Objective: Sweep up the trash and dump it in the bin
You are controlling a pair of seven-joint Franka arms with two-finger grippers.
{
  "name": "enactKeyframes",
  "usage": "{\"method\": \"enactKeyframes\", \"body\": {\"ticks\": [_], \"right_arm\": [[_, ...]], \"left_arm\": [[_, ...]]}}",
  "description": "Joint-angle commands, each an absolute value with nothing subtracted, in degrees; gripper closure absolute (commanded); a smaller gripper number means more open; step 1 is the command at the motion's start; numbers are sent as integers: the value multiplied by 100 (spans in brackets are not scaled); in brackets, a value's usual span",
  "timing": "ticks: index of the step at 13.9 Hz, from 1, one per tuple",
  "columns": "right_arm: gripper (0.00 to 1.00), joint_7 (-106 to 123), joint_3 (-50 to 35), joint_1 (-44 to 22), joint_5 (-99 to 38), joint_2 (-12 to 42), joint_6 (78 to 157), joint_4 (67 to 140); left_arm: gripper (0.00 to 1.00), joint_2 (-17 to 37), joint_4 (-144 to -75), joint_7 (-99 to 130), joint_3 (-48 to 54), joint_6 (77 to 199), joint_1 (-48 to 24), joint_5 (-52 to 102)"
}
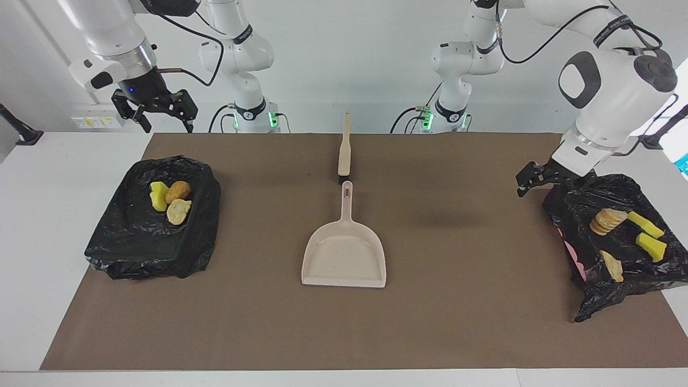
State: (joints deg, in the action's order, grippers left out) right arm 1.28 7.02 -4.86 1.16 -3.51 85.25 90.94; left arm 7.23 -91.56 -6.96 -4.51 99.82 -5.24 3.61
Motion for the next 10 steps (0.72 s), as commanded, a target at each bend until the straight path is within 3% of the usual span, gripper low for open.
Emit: {"method": "enactKeyframes", "body": {"ticks": [1,10], "right_arm": [[0,272,650,-404,97,-343,8534,9053],[0,272,650,-404,97,-343,8534,9053]], "left_arm": [[0,318,-9149,-756,-509,9643,-501,237],[0,-44,-9071,-835,-466,9010,-589,-53]]}}
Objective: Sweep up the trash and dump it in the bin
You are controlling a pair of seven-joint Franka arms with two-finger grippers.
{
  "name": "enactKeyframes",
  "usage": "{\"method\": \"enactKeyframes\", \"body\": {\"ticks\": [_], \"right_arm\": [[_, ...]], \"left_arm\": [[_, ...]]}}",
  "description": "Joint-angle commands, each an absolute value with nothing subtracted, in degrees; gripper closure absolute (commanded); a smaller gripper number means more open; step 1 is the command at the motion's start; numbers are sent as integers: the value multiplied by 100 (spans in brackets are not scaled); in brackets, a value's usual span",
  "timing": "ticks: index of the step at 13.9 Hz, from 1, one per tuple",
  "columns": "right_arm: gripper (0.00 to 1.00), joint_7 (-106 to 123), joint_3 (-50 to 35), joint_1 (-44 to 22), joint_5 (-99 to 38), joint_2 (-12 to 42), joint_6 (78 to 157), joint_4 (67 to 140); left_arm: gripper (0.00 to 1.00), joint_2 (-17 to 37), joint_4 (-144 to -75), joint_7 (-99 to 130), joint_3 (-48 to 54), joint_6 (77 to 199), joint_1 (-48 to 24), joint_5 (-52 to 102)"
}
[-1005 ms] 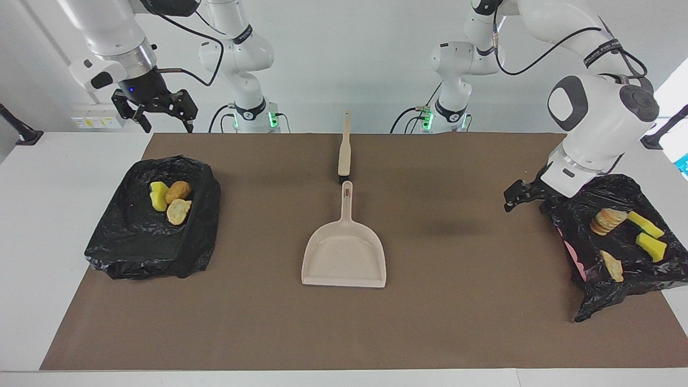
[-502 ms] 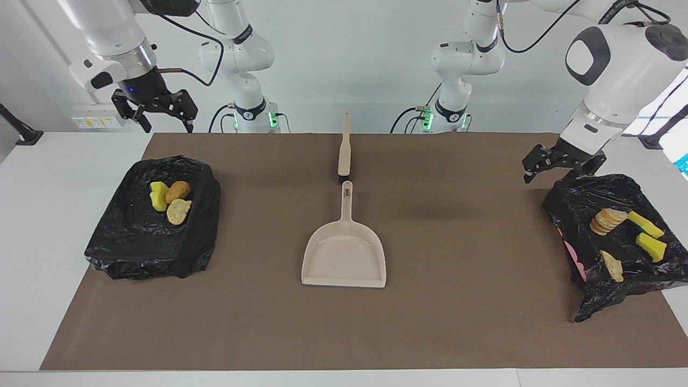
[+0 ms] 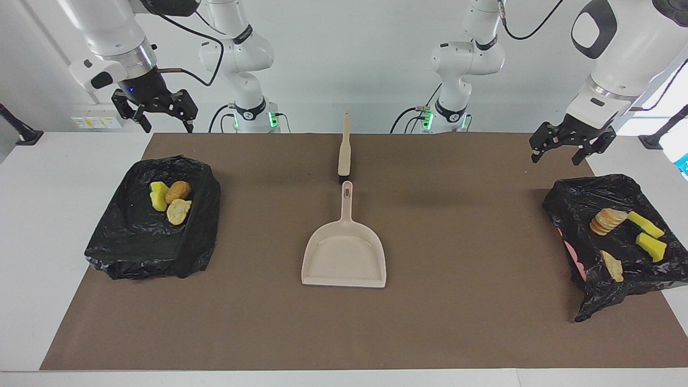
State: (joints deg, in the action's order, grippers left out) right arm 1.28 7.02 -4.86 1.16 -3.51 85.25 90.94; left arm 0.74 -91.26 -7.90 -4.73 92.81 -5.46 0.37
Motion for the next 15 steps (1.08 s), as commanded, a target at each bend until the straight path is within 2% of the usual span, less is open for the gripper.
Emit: {"method": "enactKeyframes", "body": {"ticks": [1,8,15], "right_arm": [[0,272,650,-404,97,-343,8534,9053],[0,272,650,-404,97,-343,8534,9053],[0,272,650,-404,97,-343,8534,9053]], "left_arm": [[0,-53,-9088,-852,-466,8983,-563,-27],[0,-18,-8824,-817,-475,8728,-563,0],[0,-53,-8894,-835,-466,8728,-545,0]]}}
